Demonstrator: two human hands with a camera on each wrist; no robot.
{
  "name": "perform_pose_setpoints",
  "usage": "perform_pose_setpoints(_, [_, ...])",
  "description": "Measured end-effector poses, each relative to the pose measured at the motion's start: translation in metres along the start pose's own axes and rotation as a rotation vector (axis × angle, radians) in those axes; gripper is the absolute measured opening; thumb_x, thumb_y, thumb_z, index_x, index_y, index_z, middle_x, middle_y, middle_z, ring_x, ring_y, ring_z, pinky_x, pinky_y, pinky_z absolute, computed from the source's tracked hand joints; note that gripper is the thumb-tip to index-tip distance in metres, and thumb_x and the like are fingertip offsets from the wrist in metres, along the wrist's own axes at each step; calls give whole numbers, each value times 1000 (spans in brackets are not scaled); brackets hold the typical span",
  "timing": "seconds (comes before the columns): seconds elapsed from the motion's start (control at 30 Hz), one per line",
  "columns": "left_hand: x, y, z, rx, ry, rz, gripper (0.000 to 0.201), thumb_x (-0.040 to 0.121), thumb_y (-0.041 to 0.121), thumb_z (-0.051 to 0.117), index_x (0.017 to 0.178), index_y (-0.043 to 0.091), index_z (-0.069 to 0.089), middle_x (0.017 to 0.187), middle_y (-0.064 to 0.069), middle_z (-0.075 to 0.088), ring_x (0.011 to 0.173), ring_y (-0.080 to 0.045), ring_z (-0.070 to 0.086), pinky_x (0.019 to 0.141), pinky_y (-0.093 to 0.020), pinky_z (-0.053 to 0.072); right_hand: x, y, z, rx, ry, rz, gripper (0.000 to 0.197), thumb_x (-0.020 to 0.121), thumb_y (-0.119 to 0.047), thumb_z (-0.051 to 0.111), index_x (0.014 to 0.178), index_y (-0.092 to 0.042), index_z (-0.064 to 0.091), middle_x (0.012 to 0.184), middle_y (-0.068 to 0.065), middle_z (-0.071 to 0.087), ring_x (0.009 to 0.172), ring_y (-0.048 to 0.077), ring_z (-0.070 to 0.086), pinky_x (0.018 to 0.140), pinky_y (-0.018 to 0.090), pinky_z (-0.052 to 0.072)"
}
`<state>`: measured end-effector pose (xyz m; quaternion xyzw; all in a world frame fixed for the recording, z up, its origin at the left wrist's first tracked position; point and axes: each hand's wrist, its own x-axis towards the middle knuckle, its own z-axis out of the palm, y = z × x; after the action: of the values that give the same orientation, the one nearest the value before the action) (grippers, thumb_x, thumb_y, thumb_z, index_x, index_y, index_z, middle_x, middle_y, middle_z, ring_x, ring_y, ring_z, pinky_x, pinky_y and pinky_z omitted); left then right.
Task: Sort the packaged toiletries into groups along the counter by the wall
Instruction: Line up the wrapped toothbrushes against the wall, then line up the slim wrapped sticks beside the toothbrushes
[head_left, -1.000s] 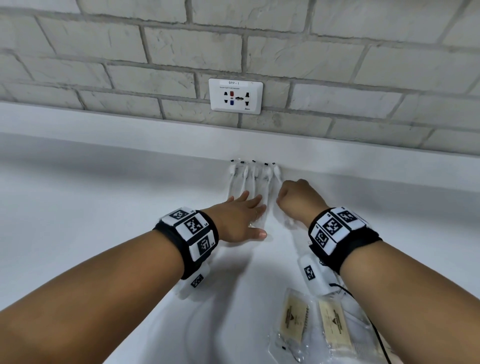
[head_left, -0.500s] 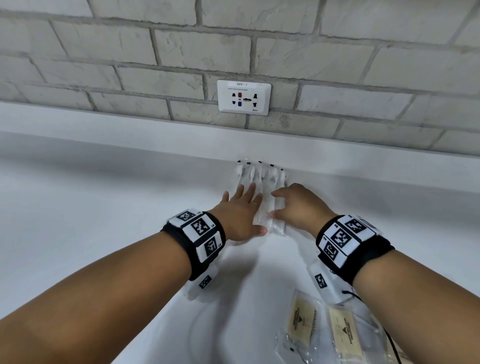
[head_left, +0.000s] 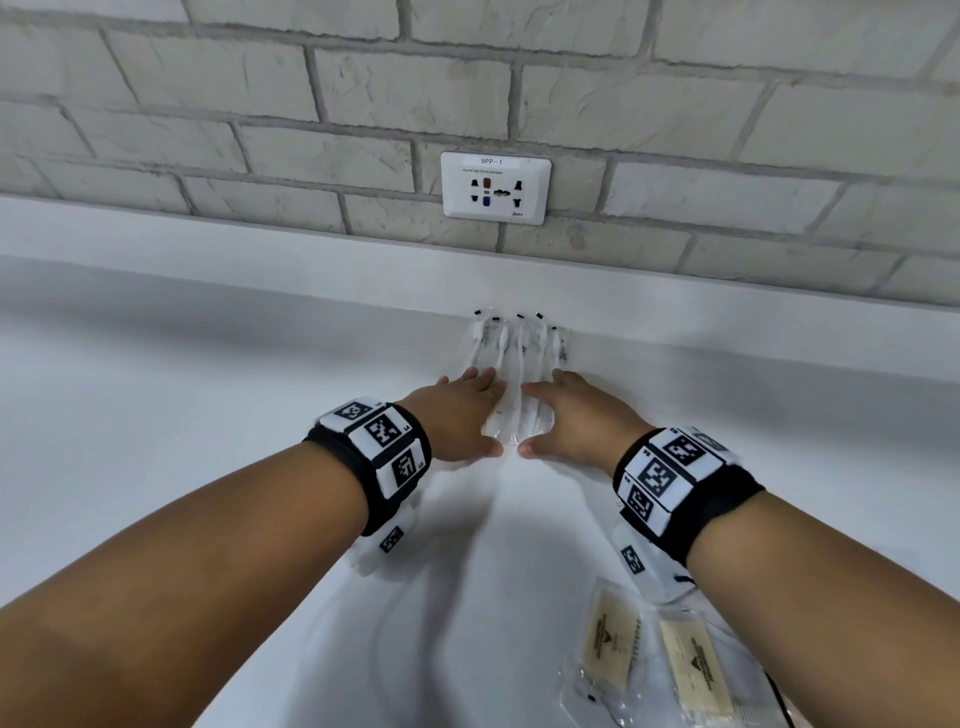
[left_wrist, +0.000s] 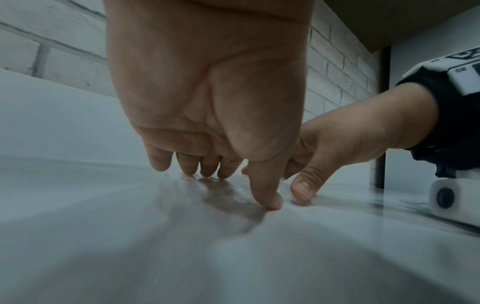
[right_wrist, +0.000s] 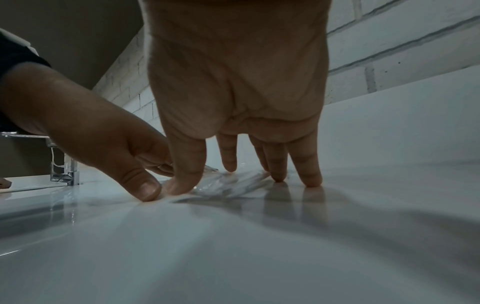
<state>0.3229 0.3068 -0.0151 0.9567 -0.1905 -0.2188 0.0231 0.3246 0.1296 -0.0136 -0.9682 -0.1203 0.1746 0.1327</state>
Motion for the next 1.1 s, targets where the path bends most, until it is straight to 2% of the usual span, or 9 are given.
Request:
perform_pose_setpoints(0.13, [-1,1,-3,7,63,-20,78,93,46,52,154,18,11,162,-2,5,147,-18,17,114,-40,30,-4,-3,-3,11,-3,-1,81,78,-47,70,147,-35,30,159,4,17,143,19,28,111,34,31])
perform_pose_setpoints(0.2, [-1,1,-5,23,76,-26,77,92,46,53,153,20,15,162,0,9,146,-17,21,111,-38,34,-7,-5,-6,9,-7,2,78,79,-46,70,146,-35,32,157,4,20,142,19,30,110,34,32])
perform_pose_setpoints(0.37, [-2,1,-3,11,98,-52,75,90,46,55,152,22,20,162,0,12,146,-17,21,111,-40,34,-11,-9,-8,23,-4,0,70,81,-41,70,143,-33,39,150,6,29,135,22,39,106,34,36])
perform_pose_setpoints(0.5, [-7,5,0,-18,146,-60,78,92,42,53,154,23,11,162,-2,6,148,-21,13,115,-38,23,-10,-3,-6,54,0,16,86,76,-46,72,149,-33,27,157,2,19,142,18,29,111,33,31])
perform_pose_setpoints(0.6, [-8,5,1,-18,132,-68,73,93,42,51,153,22,15,162,-2,5,149,-20,7,116,-39,20,-11,2,-9,100,10,30,99,72,-46,75,151,-30,19,159,3,17,146,17,22,114,34,27])
perform_pose_setpoints(0.73, [-13,6,1,-20,138,-70,71,93,42,50,153,20,17,162,-2,6,149,-20,4,117,-40,19,-14,14,-18,201,-14,43,101,75,-49,74,153,-27,15,157,6,26,142,22,32,115,38,29])
perform_pose_setpoints(0.83, [-21,13,0,-43,158,-69,70,94,43,49,153,21,17,162,-1,6,149,-19,4,118,-39,18,-28,32,-28,234,-36,81,84,83,-47,67,151,-28,22,156,2,31,138,22,39,113,37,32])
perform_pose_setpoints(0.93, [-35,26,-5,-55,177,-41,70,93,45,50,152,23,19,162,1,8,149,-17,6,118,-40,20,-60,54,-42,96,-75,100,60,92,-45,56,146,-26,37,151,-1,40,133,19,44,109,32,34])
perform_pose_setpoints(1.1, [-66,56,1,-49,177,31,63,94,49,47,150,32,25,160,9,17,146,-11,19,117,-34,22,-137,95,-36,-144,-178,195,52,91,-55,50,136,-30,49,145,-8,45,131,15,43,102,27,31])
